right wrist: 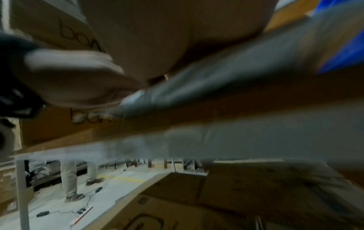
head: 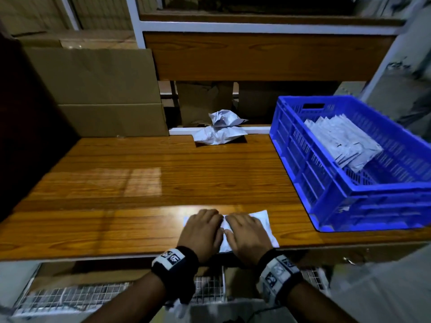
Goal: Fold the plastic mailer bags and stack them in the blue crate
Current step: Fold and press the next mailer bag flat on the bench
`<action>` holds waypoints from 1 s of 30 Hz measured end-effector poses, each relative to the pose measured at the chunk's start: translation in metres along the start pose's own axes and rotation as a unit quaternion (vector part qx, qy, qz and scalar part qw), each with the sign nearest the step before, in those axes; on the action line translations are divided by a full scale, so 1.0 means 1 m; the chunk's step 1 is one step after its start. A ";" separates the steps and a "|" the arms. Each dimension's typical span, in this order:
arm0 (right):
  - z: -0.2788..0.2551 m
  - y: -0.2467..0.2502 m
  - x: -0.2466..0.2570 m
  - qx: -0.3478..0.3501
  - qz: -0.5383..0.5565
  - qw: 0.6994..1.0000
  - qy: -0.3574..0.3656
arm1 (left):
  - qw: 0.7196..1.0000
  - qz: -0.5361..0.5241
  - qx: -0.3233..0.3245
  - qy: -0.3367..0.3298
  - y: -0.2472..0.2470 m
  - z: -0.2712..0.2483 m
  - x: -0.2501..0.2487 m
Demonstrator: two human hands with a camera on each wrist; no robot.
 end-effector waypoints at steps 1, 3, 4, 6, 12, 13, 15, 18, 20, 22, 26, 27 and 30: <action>-0.002 -0.008 0.005 -0.006 0.002 1.000 -0.003 | 1.000 -0.013 0.027 0.007 -0.009 -0.003 -0.003; -0.007 -0.014 0.007 -0.018 -0.013 0.999 -0.024 | 0.997 -0.021 0.059 0.033 -0.023 -0.010 0.000; -0.009 -0.014 0.008 -0.020 -0.026 0.999 -0.032 | 0.997 -0.013 0.062 0.037 -0.027 -0.014 0.002; -0.009 -0.013 0.009 -0.009 -0.045 0.998 -0.041 | 0.997 0.007 0.063 0.032 -0.030 -0.020 0.005; -0.007 -0.014 0.014 0.029 -0.042 0.996 -0.077 | 0.995 0.036 0.082 0.036 -0.032 -0.021 0.004; -0.008 -0.013 0.014 0.029 -0.043 0.995 -0.080 | 0.995 0.042 0.087 0.035 -0.033 -0.021 0.004; -0.008 -0.013 0.015 0.027 -0.038 0.996 -0.081 | 0.994 0.054 0.092 0.036 -0.034 -0.021 0.005; -0.007 -0.014 0.012 0.039 -0.023 0.996 -0.072 | 0.993 0.057 0.097 0.043 -0.032 -0.020 0.005; -0.008 -0.016 0.004 0.033 0.000 0.998 -0.048 | 0.992 0.061 0.094 0.049 -0.030 -0.020 0.006; -0.015 -0.016 -0.007 0.008 0.031 0.999 -0.033 | 0.992 0.060 0.096 0.061 -0.028 -0.021 0.010; -0.032 -0.008 -0.023 -0.017 0.026 0.999 -0.042 | 0.990 0.055 0.096 0.085 -0.027 -0.026 0.018; -0.034 -0.009 -0.023 -0.014 0.023 0.999 -0.045 | 0.990 0.053 0.096 0.084 -0.028 -0.027 0.019; -0.032 -0.011 -0.021 0.018 0.030 0.997 -0.066 | 0.991 0.055 0.090 0.084 -0.028 -0.026 0.019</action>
Point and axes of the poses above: each hand's wrist, its own z-axis towards the middle knuckle, its own y-axis out of the back of the hand, x = y × z, the point moved 2 cm from there along z, towards the middle knuckle, and after that the axes turned 7 degrees about y, right-handed, at the moved point
